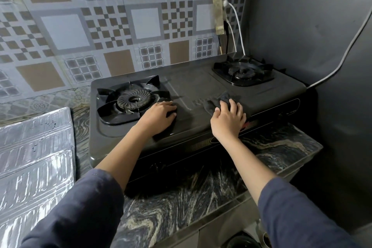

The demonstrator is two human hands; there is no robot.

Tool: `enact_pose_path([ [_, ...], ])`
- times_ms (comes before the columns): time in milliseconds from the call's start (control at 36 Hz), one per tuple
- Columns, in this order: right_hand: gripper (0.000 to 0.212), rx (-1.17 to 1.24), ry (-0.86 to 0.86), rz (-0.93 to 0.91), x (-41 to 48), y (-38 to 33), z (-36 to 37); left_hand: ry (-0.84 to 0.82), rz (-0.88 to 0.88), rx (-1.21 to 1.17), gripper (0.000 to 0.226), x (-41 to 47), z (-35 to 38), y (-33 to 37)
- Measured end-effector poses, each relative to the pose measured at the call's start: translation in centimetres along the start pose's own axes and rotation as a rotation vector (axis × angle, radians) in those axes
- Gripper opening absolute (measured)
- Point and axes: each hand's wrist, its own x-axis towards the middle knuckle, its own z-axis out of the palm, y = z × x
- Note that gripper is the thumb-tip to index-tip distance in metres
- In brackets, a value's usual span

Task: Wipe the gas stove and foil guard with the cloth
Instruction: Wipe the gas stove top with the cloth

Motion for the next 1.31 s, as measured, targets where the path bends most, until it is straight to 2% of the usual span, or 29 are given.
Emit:
enact_pose_path([
  [500,0.039,-0.021,-0.031,-0.089,-3.7,-3.0,0.9,0.006,-0.033,-0.002,0.049,-3.3,-1.5,-2.1],
  [694,0.038,-0.038,-0.051,-0.136,-5.1,-4.3,1.4,0.015,-0.034,-0.001,0.045,-4.5,-2.0,-3.0],
  [1000,0.038,-0.068,-0.076,-0.180,-7.1,-6.1,2.1,0.072,0.062,-0.074,0.036,-7.2,-2.8,-4.7],
  [1306,0.042,-0.157,-0.160,-0.257,-9.0,-8.3,2.7,0.096,0.001,-0.192,0.030,-10.0,-4.3,-8.2],
])
